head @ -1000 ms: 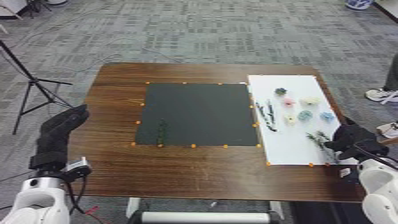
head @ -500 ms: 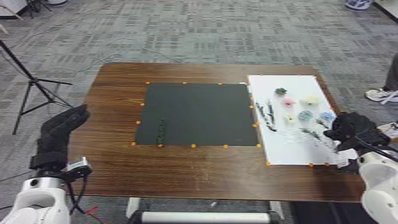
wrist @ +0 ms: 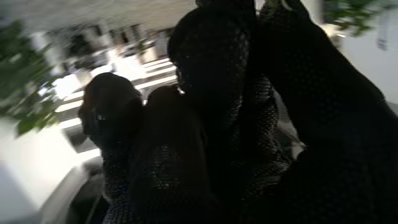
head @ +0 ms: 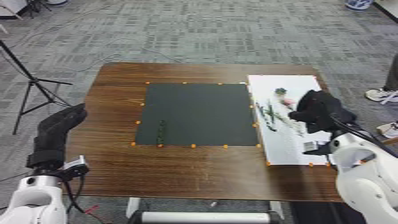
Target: Arrange flowers
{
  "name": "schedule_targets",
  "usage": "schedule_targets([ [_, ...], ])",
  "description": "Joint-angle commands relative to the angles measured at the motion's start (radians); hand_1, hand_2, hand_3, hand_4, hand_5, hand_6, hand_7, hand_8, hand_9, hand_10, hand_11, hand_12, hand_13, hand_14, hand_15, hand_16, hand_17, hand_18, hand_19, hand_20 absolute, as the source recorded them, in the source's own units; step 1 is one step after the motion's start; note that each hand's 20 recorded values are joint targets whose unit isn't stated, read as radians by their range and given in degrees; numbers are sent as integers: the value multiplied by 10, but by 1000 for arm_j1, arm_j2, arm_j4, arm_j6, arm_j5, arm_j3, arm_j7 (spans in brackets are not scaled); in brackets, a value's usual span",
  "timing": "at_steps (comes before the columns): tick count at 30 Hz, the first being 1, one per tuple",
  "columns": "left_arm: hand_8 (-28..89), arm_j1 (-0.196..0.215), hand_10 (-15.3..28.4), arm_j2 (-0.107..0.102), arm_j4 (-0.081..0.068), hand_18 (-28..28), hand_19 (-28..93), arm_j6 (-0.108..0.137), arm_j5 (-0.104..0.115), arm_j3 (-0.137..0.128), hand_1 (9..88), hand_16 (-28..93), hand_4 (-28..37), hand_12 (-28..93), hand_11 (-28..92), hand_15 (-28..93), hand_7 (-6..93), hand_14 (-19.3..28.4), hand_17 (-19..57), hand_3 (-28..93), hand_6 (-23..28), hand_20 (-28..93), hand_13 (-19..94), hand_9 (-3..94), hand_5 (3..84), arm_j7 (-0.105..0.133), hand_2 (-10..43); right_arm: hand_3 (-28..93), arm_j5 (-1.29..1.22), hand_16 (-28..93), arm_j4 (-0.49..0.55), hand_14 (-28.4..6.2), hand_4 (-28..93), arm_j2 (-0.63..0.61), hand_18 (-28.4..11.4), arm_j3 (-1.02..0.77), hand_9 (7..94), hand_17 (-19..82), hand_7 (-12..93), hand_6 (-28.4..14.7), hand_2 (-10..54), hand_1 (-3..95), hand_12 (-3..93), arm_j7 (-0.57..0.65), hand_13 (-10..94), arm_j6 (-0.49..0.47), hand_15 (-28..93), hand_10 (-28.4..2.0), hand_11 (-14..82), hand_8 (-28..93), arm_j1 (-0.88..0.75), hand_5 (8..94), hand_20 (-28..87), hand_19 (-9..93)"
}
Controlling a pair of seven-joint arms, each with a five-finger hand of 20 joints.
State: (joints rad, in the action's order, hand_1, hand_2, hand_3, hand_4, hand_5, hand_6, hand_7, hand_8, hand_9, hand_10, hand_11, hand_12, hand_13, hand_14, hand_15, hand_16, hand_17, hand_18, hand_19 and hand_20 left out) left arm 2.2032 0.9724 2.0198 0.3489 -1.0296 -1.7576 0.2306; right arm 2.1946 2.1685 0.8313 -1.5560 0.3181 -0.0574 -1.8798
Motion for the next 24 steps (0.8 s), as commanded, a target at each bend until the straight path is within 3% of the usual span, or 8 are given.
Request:
schedule_targets([
  [1,-86,0,129,-15,9,97,5,-14,-1,-9,255,1,-213,102,193,143,172,163,-3,702,25,124,337,459,468,-13,-60,690,3,308,6,-33,-135,25,-236,242,937,554,287,-8,-95,476,248,5,915,-54,830,-100,461,171,266,878,509,932],
  [10,-85,-4,128,-25,9,97,5,-23,-3,-5,255,1,-213,102,192,142,172,162,-3,701,26,124,337,458,467,-20,-60,692,1,309,-67,-32,-130,169,-237,441,937,563,277,-10,-92,474,228,52,921,-97,820,-102,472,171,410,886,505,932],
  [24,-85,-20,129,-25,4,97,5,-36,-5,17,251,2,-213,103,190,140,172,164,-4,704,26,124,336,458,466,-17,-61,691,20,306,-386,-28,-127,414,-235,619,937,577,269,-11,-85,470,213,105,933,-167,805,-104,476,168,573,892,506,932],
])
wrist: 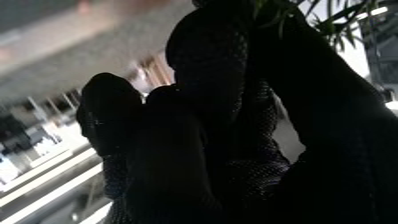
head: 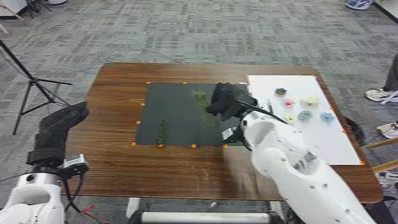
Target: Arrange flowers
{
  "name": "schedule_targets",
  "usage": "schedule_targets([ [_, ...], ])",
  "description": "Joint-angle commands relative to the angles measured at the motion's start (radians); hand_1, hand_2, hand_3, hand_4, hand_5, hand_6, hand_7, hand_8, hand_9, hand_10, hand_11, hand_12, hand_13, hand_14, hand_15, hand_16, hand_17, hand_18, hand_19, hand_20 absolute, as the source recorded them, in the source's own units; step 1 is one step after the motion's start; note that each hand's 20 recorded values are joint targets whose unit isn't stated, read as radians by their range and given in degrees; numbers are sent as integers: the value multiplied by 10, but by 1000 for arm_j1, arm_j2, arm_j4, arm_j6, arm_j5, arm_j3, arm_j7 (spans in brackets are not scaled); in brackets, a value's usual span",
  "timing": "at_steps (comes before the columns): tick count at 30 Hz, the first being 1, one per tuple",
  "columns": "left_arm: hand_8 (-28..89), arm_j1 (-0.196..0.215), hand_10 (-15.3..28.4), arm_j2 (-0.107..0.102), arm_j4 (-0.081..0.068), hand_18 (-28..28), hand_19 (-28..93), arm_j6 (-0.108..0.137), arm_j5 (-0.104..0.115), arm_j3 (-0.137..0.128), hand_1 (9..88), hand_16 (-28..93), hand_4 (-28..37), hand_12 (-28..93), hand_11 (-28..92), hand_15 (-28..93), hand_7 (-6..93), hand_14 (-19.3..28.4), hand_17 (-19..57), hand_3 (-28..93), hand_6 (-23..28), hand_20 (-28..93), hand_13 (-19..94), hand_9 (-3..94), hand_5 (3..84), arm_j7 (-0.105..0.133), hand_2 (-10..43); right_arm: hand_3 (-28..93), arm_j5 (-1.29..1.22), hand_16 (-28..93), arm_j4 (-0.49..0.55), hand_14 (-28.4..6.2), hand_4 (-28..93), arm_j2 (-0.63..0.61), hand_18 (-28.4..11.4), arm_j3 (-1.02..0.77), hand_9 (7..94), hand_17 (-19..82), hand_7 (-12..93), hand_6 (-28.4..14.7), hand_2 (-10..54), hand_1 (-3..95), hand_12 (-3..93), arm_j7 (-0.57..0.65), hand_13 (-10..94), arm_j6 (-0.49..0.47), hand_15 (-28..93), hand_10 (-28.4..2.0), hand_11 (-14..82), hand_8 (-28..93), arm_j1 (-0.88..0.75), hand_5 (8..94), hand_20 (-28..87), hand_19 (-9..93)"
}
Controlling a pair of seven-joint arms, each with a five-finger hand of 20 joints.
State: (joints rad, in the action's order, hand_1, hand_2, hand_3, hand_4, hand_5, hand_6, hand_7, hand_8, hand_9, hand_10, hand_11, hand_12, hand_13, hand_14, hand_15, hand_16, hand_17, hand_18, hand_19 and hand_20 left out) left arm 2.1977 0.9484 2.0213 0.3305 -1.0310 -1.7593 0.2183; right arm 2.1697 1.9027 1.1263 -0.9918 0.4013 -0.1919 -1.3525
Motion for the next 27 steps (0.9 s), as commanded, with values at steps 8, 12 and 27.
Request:
schedule_targets([
  [8,-84,-22,128,-2,-2,97,4,-29,-3,23,250,3,-213,103,190,141,172,165,-5,705,26,123,336,458,467,-5,-62,689,135,308,-181,-27,-129,162,-235,98,937,579,269,-9,-79,470,210,3,936,-12,799,-103,474,163,65,891,508,932],
  [12,-85,-23,127,0,-3,97,5,-29,-2,25,250,3,-213,103,190,140,171,164,-6,703,26,123,335,457,466,-7,-61,689,143,308,-193,-25,-128,179,-234,104,937,579,270,-9,-78,469,208,6,937,-11,798,-102,474,161,62,891,508,932],
  [27,-83,-19,128,3,-2,98,4,-36,-3,28,251,4,-213,103,190,138,168,164,-7,702,27,122,335,457,466,-5,-60,691,252,305,-173,-23,-127,125,-231,126,937,583,273,-8,-77,467,205,-35,937,208,799,-102,474,158,70,892,509,932],
])
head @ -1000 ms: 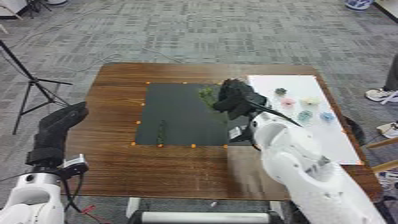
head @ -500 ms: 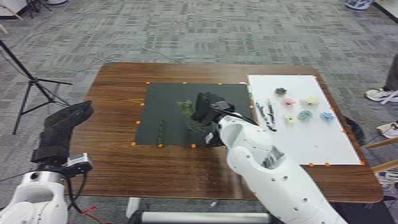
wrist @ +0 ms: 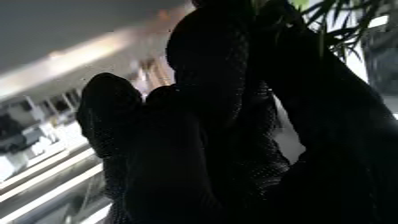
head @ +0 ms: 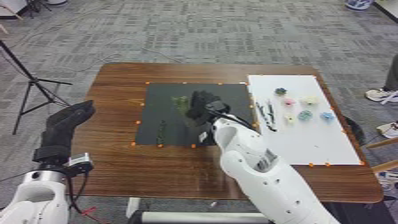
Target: Arrange flowers
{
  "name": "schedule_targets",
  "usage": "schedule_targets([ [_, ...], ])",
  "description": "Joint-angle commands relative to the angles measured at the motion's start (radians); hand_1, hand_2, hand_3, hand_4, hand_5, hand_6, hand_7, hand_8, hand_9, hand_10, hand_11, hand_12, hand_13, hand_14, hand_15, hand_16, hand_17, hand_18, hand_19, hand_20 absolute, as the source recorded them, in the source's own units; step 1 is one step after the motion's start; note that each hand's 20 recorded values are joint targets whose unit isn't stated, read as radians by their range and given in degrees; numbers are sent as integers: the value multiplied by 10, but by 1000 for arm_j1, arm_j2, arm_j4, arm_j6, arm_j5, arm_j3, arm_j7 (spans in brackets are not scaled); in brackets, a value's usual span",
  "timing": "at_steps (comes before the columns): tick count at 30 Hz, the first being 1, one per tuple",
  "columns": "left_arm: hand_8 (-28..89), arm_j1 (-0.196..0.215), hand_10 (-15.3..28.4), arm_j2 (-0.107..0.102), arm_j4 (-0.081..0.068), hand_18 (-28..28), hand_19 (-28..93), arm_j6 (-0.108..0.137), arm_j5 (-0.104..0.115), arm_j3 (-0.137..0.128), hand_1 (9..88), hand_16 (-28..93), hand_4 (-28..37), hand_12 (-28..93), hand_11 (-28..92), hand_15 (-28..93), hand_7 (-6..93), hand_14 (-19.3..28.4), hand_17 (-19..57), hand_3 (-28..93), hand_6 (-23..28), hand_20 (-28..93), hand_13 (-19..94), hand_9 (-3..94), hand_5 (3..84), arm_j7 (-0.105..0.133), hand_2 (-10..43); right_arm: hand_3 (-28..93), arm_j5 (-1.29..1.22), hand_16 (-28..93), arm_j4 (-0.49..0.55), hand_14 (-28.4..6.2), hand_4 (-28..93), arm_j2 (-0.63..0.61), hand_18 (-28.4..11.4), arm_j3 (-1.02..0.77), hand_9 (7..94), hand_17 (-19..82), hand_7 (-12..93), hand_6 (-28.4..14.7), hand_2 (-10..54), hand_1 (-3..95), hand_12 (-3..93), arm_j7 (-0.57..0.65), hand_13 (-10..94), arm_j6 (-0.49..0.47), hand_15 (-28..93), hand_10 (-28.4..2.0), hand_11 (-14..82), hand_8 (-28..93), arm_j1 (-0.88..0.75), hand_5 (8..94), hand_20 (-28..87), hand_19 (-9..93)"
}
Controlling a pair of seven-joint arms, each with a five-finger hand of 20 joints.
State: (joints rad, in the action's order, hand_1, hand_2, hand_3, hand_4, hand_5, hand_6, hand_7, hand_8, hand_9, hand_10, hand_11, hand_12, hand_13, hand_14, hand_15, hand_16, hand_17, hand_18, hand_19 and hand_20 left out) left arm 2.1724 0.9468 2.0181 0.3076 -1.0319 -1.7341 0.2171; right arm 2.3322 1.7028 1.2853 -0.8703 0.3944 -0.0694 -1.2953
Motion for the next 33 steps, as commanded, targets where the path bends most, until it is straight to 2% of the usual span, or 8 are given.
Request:
schedule_targets([
  [1,-83,7,128,5,1,98,5,-16,-3,1,251,4,-213,103,190,138,168,164,-7,702,27,123,335,457,467,-4,-60,692,126,305,24,-23,-126,-37,-231,9,937,583,273,-8,-78,467,204,-40,937,97,800,-102,475,158,10,892,510,932],
  [12,-83,-6,128,4,-2,98,5,-25,-6,10,252,4,-212,103,189,136,169,163,-7,702,27,122,335,458,467,-2,-60,695,302,297,-28,-20,-125,-33,-227,67,937,588,276,-7,-82,467,201,-91,937,44,806,-99,480,161,-6,892,511,932],
  [14,-83,-5,128,3,-3,98,5,-26,-7,10,251,4,-212,103,189,136,168,163,-7,702,27,122,334,458,467,-3,-60,696,330,296,-34,-20,-125,-26,-227,75,937,590,276,-7,-85,467,201,-88,937,11,808,-98,480,162,-7,892,511,932],
  [18,-83,-15,128,4,-7,98,5,-29,-9,20,250,4,-211,104,190,136,168,163,-7,703,27,122,334,457,467,-6,-61,697,433,287,-73,-18,-123,-8,-224,79,937,598,278,-5,-86,466,199,-130,937,38,813,-97,487,162,-19,893,510,932],
  [25,-83,-17,128,2,-8,98,5,-36,-9,18,250,5,-211,104,189,136,169,164,-7,704,26,122,334,457,467,-8,-62,699,421,279,-85,-15,-123,-4,-224,91,937,601,280,-3,-87,463,197,-130,937,6,815,-96,489,161,-36,894,510,932],
  [27,-83,-21,128,3,-10,98,5,-39,-10,21,250,5,-211,104,189,137,168,164,-7,704,26,122,334,457,466,-11,-62,697,457,277,-99,-15,-125,1,-223,87,937,601,281,-3,-87,463,197,-147,937,25,816,-96,489,159,-44,893,511,932],
  [33,-84,-29,129,2,-14,98,5,-47,-9,28,250,5,-212,104,189,136,168,164,-7,704,27,122,334,458,467,-13,-62,696,475,274,-124,-14,-126,36,-223,69,937,600,283,-2,-86,462,199,-138,937,-25,817,-95,488,155,-51,892,511,932],
])
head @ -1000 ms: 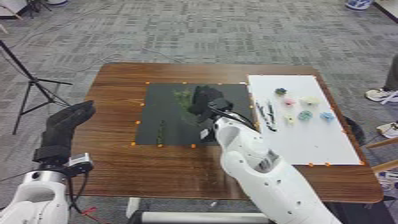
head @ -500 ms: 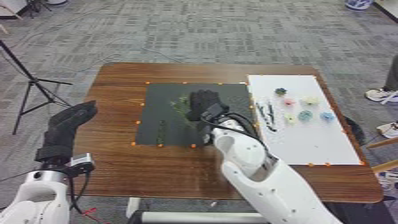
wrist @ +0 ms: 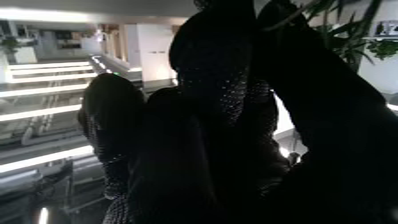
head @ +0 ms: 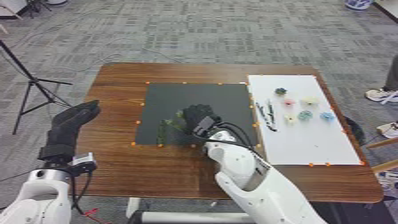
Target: Arrange flowers
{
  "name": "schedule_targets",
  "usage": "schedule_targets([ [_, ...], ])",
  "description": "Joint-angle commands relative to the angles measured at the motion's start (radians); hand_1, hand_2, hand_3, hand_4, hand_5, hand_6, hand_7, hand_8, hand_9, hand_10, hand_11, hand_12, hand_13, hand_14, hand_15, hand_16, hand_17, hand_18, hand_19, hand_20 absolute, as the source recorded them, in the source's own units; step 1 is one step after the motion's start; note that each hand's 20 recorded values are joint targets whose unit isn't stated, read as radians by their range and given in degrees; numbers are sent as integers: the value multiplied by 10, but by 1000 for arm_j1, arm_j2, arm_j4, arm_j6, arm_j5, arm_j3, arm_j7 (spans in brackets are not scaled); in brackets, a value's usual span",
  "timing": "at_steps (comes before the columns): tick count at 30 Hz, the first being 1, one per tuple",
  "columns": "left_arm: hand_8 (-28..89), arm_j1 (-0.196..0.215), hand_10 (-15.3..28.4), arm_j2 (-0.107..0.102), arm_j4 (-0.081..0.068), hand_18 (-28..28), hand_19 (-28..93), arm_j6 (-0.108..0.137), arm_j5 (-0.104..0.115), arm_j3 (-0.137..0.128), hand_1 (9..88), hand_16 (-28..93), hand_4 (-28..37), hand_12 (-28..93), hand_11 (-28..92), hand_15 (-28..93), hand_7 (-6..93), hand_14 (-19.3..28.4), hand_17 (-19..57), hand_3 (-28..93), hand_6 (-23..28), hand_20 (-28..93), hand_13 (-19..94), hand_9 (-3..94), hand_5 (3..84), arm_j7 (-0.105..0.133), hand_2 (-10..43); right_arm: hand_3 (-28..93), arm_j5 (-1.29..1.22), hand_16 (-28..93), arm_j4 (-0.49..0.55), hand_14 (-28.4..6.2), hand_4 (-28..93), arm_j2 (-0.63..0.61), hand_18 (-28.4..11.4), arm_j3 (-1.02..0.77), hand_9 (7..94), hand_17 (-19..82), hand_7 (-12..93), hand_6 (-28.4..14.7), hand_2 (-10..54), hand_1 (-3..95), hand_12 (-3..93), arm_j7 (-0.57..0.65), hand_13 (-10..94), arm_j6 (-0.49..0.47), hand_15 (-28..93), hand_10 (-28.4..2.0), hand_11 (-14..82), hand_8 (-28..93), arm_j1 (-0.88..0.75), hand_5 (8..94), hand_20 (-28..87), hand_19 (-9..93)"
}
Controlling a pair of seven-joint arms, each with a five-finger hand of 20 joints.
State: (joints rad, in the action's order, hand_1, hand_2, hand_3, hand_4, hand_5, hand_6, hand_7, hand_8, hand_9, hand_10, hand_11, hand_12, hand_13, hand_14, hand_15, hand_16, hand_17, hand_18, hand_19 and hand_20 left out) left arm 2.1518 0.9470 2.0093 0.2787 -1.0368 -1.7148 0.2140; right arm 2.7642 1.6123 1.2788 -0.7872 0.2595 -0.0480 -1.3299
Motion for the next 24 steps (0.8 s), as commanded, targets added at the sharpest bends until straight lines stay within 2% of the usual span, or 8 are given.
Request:
schedule_targets([
  [1,-83,-7,129,1,-5,98,5,-19,-5,9,250,5,-211,104,188,136,168,164,-7,704,27,122,334,458,467,-8,-62,696,48,273,-40,-14,-126,49,-223,-18,937,601,283,-1,-87,462,199,-1,937,-47,817,-95,488,154,-18,892,510,932],
  [7,-83,-19,128,1,-11,98,4,-27,-5,17,250,5,-211,104,188,136,168,163,-7,703,27,122,335,457,467,-8,-61,697,54,257,-99,-11,-132,110,-221,-68,937,605,284,2,-85,460,189,40,937,-88,819,-94,501,156,-5,896,505,932],
  [12,-83,-22,128,2,-11,98,4,-21,-3,21,251,5,-211,104,189,137,167,164,-8,703,28,122,334,458,467,1,-61,707,66,211,-130,-1,-129,150,-212,-109,937,630,279,3,-76,451,174,50,937,-98,820,-94,520,155,-3,906,477,932],
  [17,-83,-12,128,3,-7,98,4,-19,-3,14,251,5,-212,104,189,137,168,164,-7,703,26,122,334,458,467,2,-61,711,27,194,-125,5,-129,131,-206,-104,937,639,279,1,-67,446,171,75,937,-70,815,-95,523,152,2,907,465,932],
  [21,-84,-6,128,4,-4,98,3,-14,2,9,250,5,-211,105,189,137,169,164,-7,703,26,122,334,457,467,2,-61,721,-16,189,-103,8,-114,110,-203,-97,937,640,281,3,-61,423,174,85,937,-90,808,-95,516,138,9,905,459,932],
  [22,-84,-7,128,5,-4,98,3,-15,1,8,250,5,-211,105,189,137,169,164,-7,703,26,122,334,458,467,1,-61,727,-24,189,-99,9,-107,109,-203,-101,937,640,283,4,-56,411,175,84,937,-101,806,-94,514,127,10,905,458,932],
  [23,-84,-7,129,4,-4,98,3,-15,0,9,250,5,-211,104,189,137,169,164,-7,703,26,122,334,458,467,1,-61,733,-29,191,-97,9,-96,107,-203,-101,937,639,297,6,-45,379,177,85,937,-103,805,-95,511,61,13,902,457,932],
  [24,-84,-8,129,3,-4,98,3,-17,-1,10,250,4,-211,104,189,137,169,164,-7,703,26,122,334,458,467,0,-61,732,-30,194,-96,8,-85,107,-203,-105,937,639,319,9,-41,340,179,80,937,-99,801,-96,505,-60,12,900,457,932],
])
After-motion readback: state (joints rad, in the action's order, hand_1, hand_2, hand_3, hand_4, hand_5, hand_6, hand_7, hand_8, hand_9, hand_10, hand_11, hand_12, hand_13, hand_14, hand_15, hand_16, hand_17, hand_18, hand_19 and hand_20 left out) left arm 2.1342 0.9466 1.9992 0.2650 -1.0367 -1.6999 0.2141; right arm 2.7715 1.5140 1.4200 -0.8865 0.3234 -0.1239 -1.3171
